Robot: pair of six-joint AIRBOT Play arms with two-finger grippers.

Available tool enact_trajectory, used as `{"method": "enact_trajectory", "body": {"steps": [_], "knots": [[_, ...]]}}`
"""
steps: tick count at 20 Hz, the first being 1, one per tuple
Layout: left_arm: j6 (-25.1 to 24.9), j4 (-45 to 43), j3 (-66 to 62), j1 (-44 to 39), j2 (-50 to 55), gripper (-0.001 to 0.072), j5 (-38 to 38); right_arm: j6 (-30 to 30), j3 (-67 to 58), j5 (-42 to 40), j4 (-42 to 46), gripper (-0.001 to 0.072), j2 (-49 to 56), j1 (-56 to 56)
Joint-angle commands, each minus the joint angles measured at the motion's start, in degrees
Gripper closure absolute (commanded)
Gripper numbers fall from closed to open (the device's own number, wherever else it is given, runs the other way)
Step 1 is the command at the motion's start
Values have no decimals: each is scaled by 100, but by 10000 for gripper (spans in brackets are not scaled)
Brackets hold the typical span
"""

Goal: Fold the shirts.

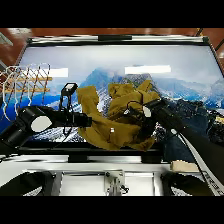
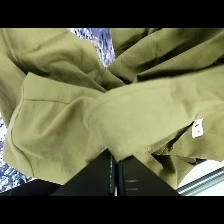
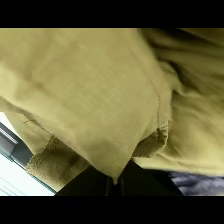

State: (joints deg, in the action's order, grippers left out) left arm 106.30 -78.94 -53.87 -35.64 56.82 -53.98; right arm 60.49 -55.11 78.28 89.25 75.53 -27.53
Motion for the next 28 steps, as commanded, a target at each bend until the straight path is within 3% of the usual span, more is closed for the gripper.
{"method": "enact_trajectory", "body": {"steps": [1, 5, 10, 15, 17, 23, 28], "knots": [[-83, -39, -149, 4, -7, 656, -2, 258, -7, 149, 133, 647, -782, -13], [-278, -402, -946, 129, -63, 657, -313, 614, -7, 404, 221, 647, -2308, -13], [-431, -485, -1725, 431, -118, 656, -1344, 2142, -7, 192, 907, 647, -3626, -13], [-656, -275, -1930, -367, -588, 657, -1016, 4367, -4, 31, 815, 647, -3351, -13], [-444, -455, -1917, -579, -664, 657, -1161, 4802, -7, -297, 811, 647, -3023, -15], [7, -566, -949, -581, -413, 655, -1228, 4811, -4, -1539, 428, 647, -2253, -13], [269, -527, -533, -579, 269, 655, -588, 4889, -4, -1488, 474, 647, -1991, -13]]}}
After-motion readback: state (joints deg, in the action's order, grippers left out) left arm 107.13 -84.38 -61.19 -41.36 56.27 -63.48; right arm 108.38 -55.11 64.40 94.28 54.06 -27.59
